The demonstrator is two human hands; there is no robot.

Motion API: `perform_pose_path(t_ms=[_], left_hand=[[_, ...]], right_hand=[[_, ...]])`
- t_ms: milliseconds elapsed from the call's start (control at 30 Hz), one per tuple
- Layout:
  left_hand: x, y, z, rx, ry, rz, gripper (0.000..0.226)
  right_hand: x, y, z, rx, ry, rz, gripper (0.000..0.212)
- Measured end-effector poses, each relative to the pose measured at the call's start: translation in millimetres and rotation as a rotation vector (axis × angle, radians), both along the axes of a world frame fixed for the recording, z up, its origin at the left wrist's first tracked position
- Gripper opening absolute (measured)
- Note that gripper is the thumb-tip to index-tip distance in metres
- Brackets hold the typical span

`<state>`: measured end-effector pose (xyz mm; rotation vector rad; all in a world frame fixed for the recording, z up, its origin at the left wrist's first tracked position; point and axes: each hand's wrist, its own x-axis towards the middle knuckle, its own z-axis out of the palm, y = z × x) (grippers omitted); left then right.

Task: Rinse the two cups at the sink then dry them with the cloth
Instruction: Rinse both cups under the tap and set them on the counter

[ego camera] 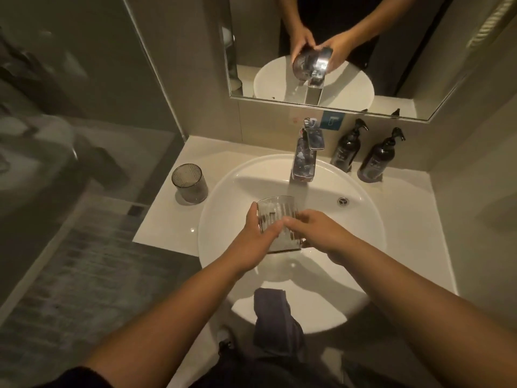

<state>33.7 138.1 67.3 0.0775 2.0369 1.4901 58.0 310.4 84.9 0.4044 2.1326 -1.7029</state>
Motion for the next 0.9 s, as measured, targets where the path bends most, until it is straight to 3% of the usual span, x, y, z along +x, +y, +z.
perform_pose_path(t_ms=[100,267,367,467,567,633,800,900], left_hand=[[4.8,-23.0,13.7,0.001,0.124,0.066,0.065],[6.4,-67.8,29.2,-0.010,0.270,0.167,0.060],[-0.2,-96.1,30.8,0.013,0.305,0.198,0.069],[-12.8,-128.7,26.6,-0.007,0.350,0.217,0.086],[-28.1,-162.3,20.6,-0.226,0.481,0.173,0.097],[-39.9,-186.3,12.3,-0.281,0.550,0.156,0.095],[-74.0,-235.2,-15.1,-0.285,0.512,0.044,0.092],[-91.2,-248.9,-32.6,-0.297,0.500,0.030,0.089]], right_hand=[[0.6,-5.8,-1.0,-0.158,0.070,0.078,0.036],[-11.4,-35.4,3.9,0.100,0.197,0.176,0.069],[-25.9,-58.5,14.7,0.138,0.292,0.244,0.082],[-40.7,-88.9,22.0,0.110,0.349,0.325,0.084],[-55.0,-123.8,20.9,0.129,0.365,0.356,0.086],[-66.8,-145.9,16.1,0.126,0.357,0.362,0.085],[-95.4,-194.9,-3.3,0.180,0.311,0.370,0.085],[-108.0,-211.1,-17.8,0.411,0.361,0.417,0.087]])
